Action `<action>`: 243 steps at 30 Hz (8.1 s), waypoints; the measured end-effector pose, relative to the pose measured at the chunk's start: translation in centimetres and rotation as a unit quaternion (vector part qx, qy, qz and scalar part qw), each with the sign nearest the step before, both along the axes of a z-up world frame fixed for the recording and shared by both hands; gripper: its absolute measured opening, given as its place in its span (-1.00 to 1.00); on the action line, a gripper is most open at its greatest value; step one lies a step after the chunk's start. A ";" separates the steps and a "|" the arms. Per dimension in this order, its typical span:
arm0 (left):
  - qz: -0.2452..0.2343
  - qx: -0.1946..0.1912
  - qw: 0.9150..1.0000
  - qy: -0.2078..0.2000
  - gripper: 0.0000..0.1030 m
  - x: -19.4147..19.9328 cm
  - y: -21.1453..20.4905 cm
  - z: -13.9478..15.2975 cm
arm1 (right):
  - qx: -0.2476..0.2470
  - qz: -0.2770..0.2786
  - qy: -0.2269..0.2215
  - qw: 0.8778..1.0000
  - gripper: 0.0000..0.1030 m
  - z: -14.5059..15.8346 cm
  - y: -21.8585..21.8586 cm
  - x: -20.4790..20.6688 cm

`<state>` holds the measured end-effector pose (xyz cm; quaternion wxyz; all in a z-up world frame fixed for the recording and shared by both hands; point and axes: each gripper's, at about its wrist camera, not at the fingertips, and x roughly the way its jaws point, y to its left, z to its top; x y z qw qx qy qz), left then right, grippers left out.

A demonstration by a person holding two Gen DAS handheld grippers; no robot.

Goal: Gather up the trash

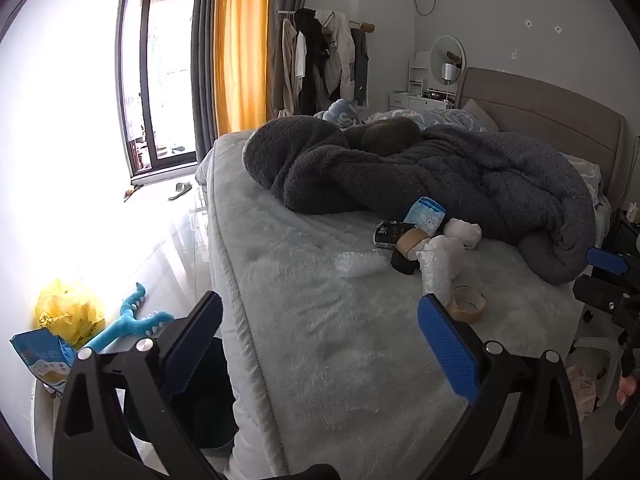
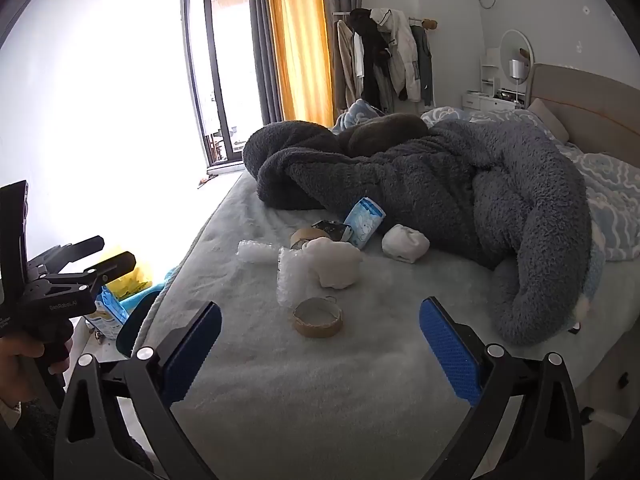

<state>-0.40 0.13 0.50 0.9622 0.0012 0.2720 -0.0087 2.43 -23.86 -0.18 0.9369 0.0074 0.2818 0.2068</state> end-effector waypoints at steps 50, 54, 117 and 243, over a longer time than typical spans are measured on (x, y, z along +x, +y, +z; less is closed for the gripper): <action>-0.023 -0.032 0.999 0.012 0.92 0.8 0.2 0.2 | -0.014 0.014 0.015 1.000 0.95 -0.8 0.5 0.4; -0.029 -0.024 0.999 0.014 0.91 1.4 0.2 0.1 | -0.020 0.021 0.021 0.999 0.95 -1.1 1.3 0.8; -0.194 -0.072 0.969 0.134 -0.26 19.5 2.4 -7.9 | -0.077 0.126 0.210 0.967 -0.45 -7.5 11.5 15.9; 0.090 -0.068 0.993 -0.039 0.87 5.0 25.6 4.5 | -0.105 0.268 0.191 0.938 0.35 -10.9 39.7 9.5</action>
